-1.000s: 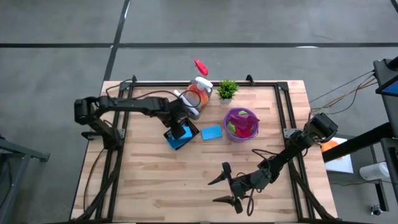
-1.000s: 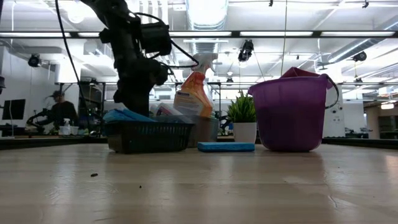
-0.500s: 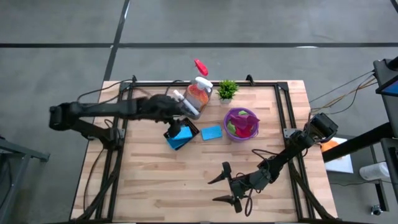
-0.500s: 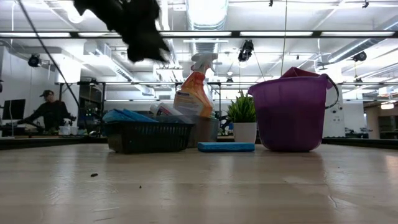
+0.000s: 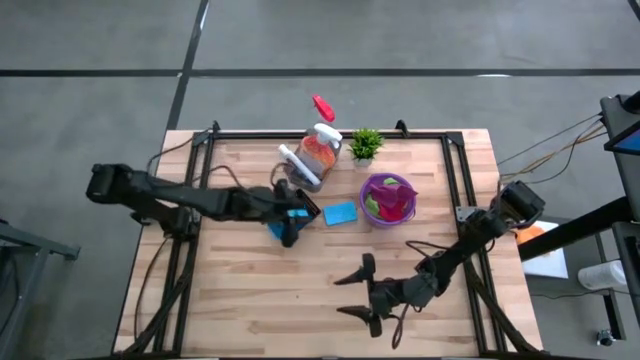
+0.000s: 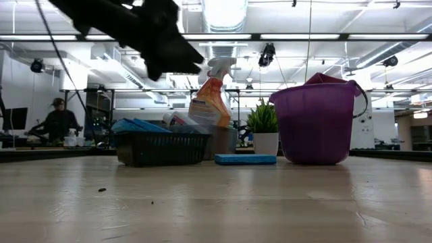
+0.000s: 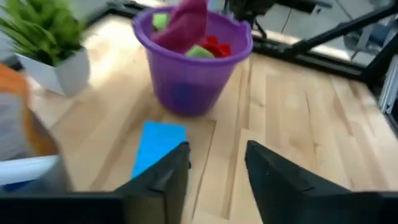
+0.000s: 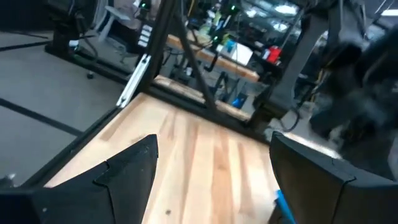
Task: Pick & Place Kitchen Items
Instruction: Put the blue sponge into the black basket
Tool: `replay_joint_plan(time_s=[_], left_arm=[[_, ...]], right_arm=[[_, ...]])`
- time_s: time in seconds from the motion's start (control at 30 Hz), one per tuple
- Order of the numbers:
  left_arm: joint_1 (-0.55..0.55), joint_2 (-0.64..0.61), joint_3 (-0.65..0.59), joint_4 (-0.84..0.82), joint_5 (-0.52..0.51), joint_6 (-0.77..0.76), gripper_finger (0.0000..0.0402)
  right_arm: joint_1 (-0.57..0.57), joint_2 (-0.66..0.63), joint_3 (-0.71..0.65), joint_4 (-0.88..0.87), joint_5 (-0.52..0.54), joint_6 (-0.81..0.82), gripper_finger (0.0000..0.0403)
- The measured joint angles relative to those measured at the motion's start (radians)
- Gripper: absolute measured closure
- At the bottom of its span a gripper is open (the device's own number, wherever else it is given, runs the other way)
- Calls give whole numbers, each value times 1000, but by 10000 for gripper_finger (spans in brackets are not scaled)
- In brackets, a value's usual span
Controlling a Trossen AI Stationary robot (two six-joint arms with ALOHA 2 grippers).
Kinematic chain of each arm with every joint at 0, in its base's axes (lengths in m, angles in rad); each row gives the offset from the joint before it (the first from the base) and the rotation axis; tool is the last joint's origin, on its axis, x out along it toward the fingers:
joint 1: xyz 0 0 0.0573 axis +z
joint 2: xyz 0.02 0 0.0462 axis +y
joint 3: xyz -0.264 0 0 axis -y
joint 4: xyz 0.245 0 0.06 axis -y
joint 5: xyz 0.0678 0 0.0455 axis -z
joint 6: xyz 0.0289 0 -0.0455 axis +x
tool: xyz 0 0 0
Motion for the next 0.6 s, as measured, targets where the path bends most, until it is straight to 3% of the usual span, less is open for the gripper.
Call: replay_joint_plan(time_s=[0.23, 0.33, 0.6], left_arm=[[-1, 261, 182, -40, 0, -12, 340], [-1, 348, 273, -129, -4, -12, 388], [7, 508, 486, -354, -137, -43, 399]], right_arm=[[60, -42, 29, 1, 116, -113, 101], [91, -53, 25, -1, 176, -128, 101], [149, -54, 16, -7, 307, -160, 101]])
